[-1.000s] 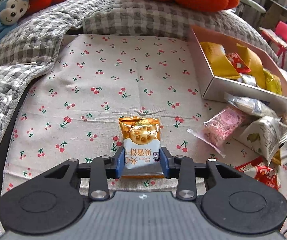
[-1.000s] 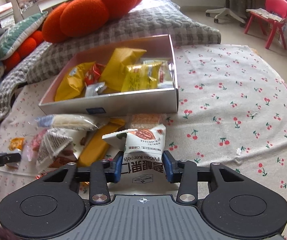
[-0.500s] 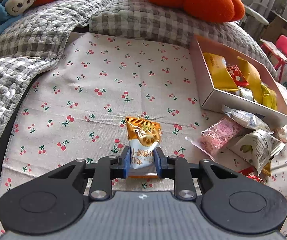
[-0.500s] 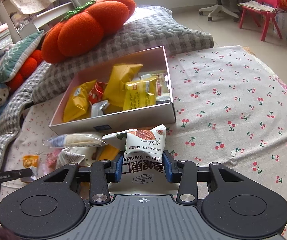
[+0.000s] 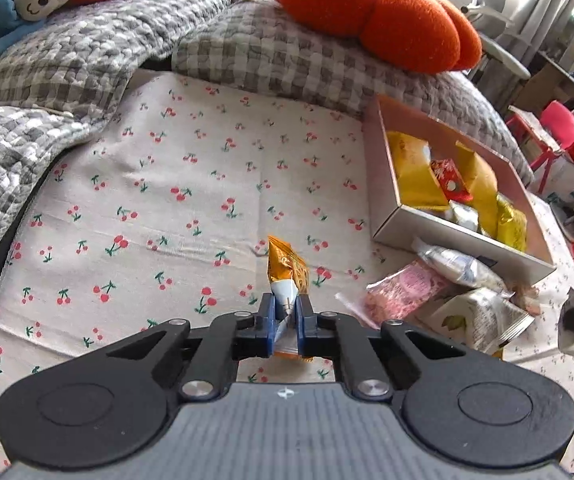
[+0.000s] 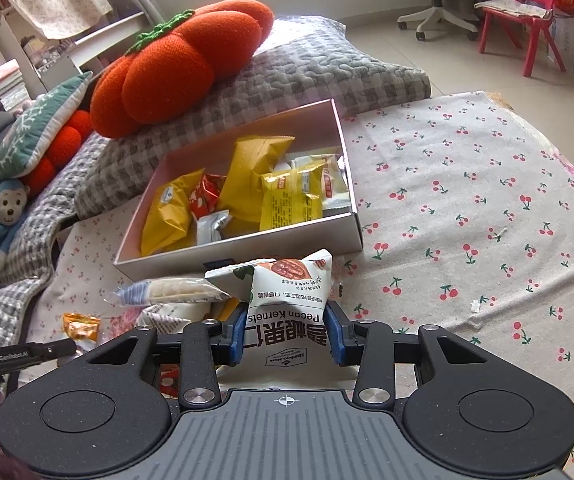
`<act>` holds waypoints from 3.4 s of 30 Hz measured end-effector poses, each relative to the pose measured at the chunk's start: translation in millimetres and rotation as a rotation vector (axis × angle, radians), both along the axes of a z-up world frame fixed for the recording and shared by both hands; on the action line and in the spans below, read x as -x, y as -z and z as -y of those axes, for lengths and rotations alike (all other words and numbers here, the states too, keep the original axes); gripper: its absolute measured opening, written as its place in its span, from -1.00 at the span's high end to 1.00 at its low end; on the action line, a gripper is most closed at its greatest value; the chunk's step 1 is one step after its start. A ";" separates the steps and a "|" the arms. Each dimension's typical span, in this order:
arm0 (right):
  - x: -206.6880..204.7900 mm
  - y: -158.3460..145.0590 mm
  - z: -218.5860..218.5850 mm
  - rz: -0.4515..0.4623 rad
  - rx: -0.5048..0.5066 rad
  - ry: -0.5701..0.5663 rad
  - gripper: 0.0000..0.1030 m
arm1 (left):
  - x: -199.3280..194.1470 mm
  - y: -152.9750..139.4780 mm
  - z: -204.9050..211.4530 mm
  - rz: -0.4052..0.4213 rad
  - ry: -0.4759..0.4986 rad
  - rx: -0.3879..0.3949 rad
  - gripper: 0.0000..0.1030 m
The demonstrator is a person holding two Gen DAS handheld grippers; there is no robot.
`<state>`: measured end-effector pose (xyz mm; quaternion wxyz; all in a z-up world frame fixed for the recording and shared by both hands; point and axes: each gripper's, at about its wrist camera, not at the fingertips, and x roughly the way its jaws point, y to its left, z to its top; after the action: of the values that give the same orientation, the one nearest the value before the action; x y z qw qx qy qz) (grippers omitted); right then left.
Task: Organize snacks
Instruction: 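Carry both packs into the pink box and open both tools, then withdraw both tools from the box toward the snack pile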
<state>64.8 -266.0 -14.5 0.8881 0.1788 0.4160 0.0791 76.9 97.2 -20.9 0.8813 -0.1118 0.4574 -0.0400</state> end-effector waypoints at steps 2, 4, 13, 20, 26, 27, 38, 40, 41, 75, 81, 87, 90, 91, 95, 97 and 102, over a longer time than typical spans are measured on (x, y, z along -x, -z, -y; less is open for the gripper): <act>-0.5 -2.5 -0.1 0.006 -0.009 0.001 0.25 | -0.1 -5.0 1.5 0.020 -0.003 0.006 0.83; -1.5 -5.3 -0.4 0.011 -0.017 0.003 0.25 | -0.3 -10.5 3.0 0.040 -0.006 0.011 0.83; -15.1 -15.9 -3.0 0.037 -0.058 0.013 0.25 | -6.1 -34.6 11.2 0.125 -0.026 0.060 0.83; -34.4 -21.1 -7.0 0.065 -0.104 0.032 0.25 | -17.5 -45.0 37.0 0.163 -0.007 0.126 0.83; -52.1 -19.3 -10.2 0.058 -0.157 0.070 0.25 | -29.7 -46.5 63.7 0.202 0.019 0.177 0.83; -54.7 -19.2 -11.0 0.059 -0.163 0.073 0.25 | -31.7 -45.2 66.7 0.206 0.022 0.187 0.83; -79.4 -14.3 -19.2 0.109 -0.186 0.089 0.24 | -51.8 -24.6 85.8 0.243 0.008 0.269 0.83; -82.7 -12.2 -21.0 0.121 -0.187 0.091 0.24 | -54.1 -20.5 89.7 0.238 0.002 0.263 0.83; -84.8 -10.6 -21.6 0.126 -0.190 0.093 0.24 | -55.5 -18.4 92.2 0.236 0.003 0.257 0.83; -76.0 -12.9 -23.7 0.113 -0.173 0.084 -0.40 | -41.8 -15.9 106.3 0.197 0.049 0.055 -0.18; -60.5 -25.4 -23.3 0.109 -0.129 0.049 -0.64 | -32.8 -22.6 104.4 0.184 0.074 0.016 -0.51; -46.0 -32.7 -22.9 0.101 -0.074 0.008 -0.68 | -19.7 -28.8 98.0 0.182 0.104 -0.025 -0.76; -38.6 -34.6 -22.6 0.095 -0.062 -0.006 -0.74 | -13.4 -29.8 94.0 0.178 0.107 -0.043 -0.84; -36.2 -35.0 -22.6 0.094 -0.056 -0.012 -0.75 | -11.5 -29.2 92.9 0.173 0.106 -0.053 -0.85; -26.8 -34.3 -21.9 0.094 -0.023 -0.033 -0.79 | -2.8 -26.3 87.0 0.158 0.118 -0.089 -0.90; -23.2 -32.5 -21.5 0.089 -0.005 -0.045 -0.81 | 2.1 -25.7 85.0 0.159 0.134 -0.106 -0.90; -15.9 -26.3 -17.8 0.090 0.056 -0.066 -0.83 | 14.1 -20.0 80.3 0.140 0.186 -0.133 -0.90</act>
<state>80.7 -248.1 11.8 0.9075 0.1362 0.3833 0.1048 62.8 17.0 -0.8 0.9091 -0.0073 0.4046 -0.0989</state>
